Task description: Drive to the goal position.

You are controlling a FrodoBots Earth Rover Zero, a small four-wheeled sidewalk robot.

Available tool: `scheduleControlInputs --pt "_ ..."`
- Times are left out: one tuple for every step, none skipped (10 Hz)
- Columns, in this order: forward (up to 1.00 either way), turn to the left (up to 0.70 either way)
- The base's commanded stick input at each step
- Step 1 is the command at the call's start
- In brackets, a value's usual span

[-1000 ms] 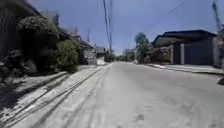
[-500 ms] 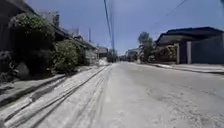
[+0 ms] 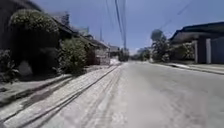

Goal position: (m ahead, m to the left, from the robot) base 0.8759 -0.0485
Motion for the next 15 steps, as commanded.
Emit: scheduleControlInputs --pt "1.00 0.03" --pt "1.00 0.03" --pt "1.00 0.03" --pt "1.00 0.03" --pt "1.00 0.03" --pt "1.00 0.03" --pt "1.00 0.03" --pt "1.00 0.03" --pt "1.00 0.03" --pt "1.00 0.43" --pt "1.00 0.38" --pt "1.00 0.03" --pt "1.00 0.03" --pt "1.00 0.03" --pt "1.00 0.03"
